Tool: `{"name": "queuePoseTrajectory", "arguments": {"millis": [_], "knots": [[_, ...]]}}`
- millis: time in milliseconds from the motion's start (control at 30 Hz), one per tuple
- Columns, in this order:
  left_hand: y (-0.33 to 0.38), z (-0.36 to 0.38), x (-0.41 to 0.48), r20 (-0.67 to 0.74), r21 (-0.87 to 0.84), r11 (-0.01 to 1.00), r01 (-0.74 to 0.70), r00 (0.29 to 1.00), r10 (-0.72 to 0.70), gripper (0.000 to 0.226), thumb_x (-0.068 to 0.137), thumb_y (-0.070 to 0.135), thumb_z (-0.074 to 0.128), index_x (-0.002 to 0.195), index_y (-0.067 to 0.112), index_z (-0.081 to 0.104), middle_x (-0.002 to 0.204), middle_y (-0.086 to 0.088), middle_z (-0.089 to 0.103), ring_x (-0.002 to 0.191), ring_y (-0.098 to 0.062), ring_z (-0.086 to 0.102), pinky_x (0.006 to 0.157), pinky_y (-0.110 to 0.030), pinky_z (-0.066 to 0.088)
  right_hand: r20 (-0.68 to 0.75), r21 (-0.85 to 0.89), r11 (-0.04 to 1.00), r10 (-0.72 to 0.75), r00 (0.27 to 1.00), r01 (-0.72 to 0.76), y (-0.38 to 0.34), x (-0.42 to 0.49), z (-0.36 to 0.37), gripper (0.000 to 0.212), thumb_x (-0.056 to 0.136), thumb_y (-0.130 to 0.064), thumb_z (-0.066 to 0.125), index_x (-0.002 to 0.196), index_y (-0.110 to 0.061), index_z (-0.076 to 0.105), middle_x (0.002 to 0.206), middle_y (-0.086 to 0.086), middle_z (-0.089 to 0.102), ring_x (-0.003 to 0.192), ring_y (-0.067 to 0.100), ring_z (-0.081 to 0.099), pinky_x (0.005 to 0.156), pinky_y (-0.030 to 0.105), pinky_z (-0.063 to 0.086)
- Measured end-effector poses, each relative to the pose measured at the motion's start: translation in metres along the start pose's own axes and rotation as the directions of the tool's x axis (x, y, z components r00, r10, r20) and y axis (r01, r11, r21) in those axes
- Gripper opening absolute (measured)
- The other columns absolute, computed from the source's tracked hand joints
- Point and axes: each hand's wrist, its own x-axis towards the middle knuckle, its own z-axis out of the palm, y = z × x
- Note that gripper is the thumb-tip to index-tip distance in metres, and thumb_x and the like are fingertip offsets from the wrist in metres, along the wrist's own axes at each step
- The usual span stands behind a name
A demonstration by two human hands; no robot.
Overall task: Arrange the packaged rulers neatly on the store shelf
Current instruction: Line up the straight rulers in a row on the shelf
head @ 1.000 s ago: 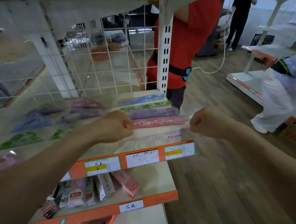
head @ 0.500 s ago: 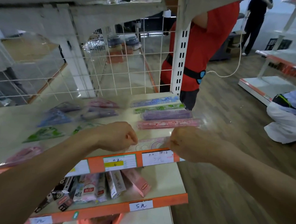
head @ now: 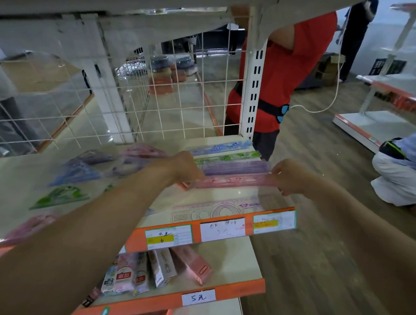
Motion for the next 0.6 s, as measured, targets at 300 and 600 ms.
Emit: {"name": "queuePoseTrajectory", "arguments": {"millis": [300, 600], "knots": [[-0.003, 0.008, 0.004, 0.013, 0.197, 0.98, -0.017, 1.0, 0.015, 0.034, 0.079, 0.028, 0.075, 0.092, 0.002, 0.059, 0.076, -0.008, 0.068, 0.067, -0.017, 0.066, 0.072, -0.032, 0.055, 0.065, 0.161, 0.986, 0.042, 0.997, -0.052, 0.015, 0.006, -0.004, 0.027, 0.087, -0.02, 0.065, 0.106, -0.002, 0.067, 0.075, 0.004, 0.06, 0.064, 0.011, 0.053, 0.06, 0.021, 0.048], [-0.003, 0.012, -0.009, 0.047, 0.235, 0.965, -0.118, 0.993, 0.11, 0.025, 0.084, 0.021, 0.069, 0.1, 0.004, 0.06, 0.085, -0.002, 0.059, 0.069, -0.013, 0.055, 0.063, -0.022, 0.046, 0.11, 0.21, 0.977, -0.046, 0.993, 0.022, 0.034, 0.003, -0.009, 0.021, 0.081, -0.025, 0.074, 0.095, -0.012, 0.065, 0.078, 0.001, 0.062, 0.066, 0.01, 0.053, 0.056, 0.018, 0.043]]}}
